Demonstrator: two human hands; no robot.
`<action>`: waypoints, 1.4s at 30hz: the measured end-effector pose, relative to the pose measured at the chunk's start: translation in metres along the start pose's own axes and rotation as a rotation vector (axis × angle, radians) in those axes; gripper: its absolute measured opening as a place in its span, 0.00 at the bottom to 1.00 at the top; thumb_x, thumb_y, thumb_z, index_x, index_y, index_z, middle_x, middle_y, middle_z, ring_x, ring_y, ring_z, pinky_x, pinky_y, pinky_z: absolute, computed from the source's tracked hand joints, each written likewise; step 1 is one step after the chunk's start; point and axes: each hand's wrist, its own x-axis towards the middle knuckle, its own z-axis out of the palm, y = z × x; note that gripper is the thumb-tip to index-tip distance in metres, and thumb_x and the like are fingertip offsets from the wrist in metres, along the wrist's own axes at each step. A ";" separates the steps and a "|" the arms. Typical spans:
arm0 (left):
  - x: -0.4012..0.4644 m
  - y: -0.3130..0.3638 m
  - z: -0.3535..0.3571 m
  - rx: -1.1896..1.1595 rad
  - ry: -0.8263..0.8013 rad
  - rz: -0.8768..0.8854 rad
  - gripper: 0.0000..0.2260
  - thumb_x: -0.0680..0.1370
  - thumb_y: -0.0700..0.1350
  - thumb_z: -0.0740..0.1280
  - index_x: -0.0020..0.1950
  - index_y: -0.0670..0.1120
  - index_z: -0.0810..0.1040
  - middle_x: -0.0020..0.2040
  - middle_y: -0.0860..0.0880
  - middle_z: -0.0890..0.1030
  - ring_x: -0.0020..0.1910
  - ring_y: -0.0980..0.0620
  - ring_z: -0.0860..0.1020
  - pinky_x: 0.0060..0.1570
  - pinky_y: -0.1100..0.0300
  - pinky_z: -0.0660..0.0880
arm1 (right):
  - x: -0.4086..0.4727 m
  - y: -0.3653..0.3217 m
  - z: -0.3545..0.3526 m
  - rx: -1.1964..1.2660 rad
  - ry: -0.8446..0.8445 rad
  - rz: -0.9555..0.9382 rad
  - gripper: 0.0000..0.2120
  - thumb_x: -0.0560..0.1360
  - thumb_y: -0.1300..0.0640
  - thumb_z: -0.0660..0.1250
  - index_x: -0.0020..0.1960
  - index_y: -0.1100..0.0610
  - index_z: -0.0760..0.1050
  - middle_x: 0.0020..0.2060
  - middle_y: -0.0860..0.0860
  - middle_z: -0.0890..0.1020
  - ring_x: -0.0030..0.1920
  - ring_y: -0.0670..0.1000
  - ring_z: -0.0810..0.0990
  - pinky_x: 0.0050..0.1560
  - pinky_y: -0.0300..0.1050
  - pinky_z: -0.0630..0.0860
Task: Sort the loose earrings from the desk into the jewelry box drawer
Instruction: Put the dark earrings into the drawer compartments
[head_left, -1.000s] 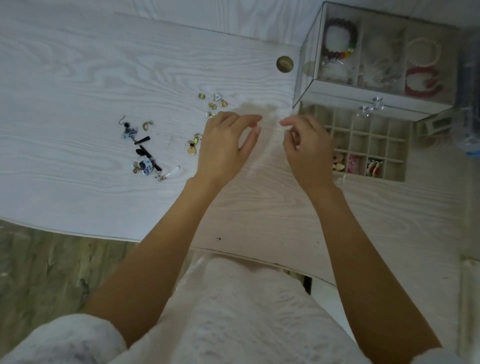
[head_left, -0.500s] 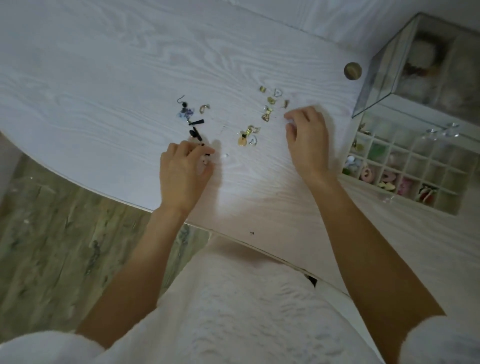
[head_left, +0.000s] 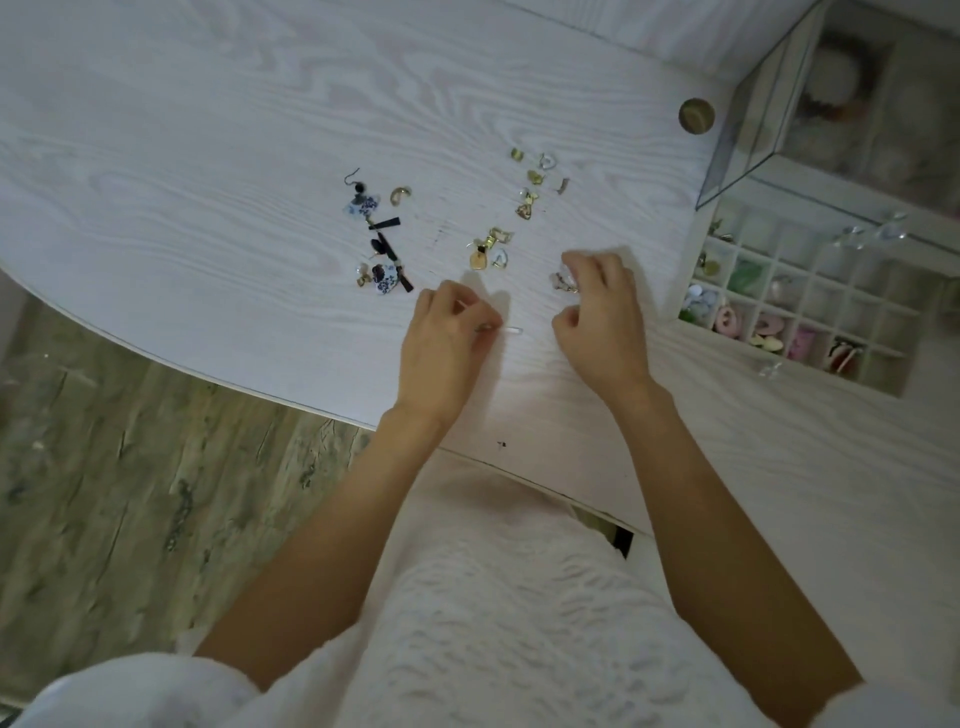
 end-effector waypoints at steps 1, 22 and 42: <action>0.001 0.004 0.004 -0.070 -0.013 -0.012 0.04 0.72 0.38 0.71 0.45 0.44 0.82 0.48 0.43 0.77 0.46 0.45 0.74 0.42 0.61 0.69 | -0.003 -0.002 0.002 0.017 -0.008 -0.004 0.24 0.68 0.71 0.60 0.63 0.61 0.70 0.58 0.58 0.71 0.56 0.57 0.70 0.50 0.44 0.70; 0.015 0.025 0.010 -0.249 -0.141 -0.040 0.09 0.74 0.37 0.68 0.53 0.44 0.81 0.48 0.44 0.81 0.44 0.50 0.79 0.46 0.61 0.75 | -0.030 -0.009 0.018 0.094 0.014 0.031 0.06 0.74 0.62 0.65 0.50 0.61 0.74 0.43 0.56 0.77 0.41 0.51 0.74 0.39 0.42 0.67; 0.110 0.163 0.067 -0.463 -0.267 0.154 0.13 0.76 0.39 0.66 0.60 0.42 0.78 0.54 0.42 0.82 0.51 0.48 0.80 0.52 0.65 0.73 | 0.005 0.088 -0.096 0.387 0.504 0.277 0.06 0.72 0.60 0.71 0.47 0.61 0.77 0.38 0.48 0.80 0.35 0.36 0.77 0.41 0.27 0.74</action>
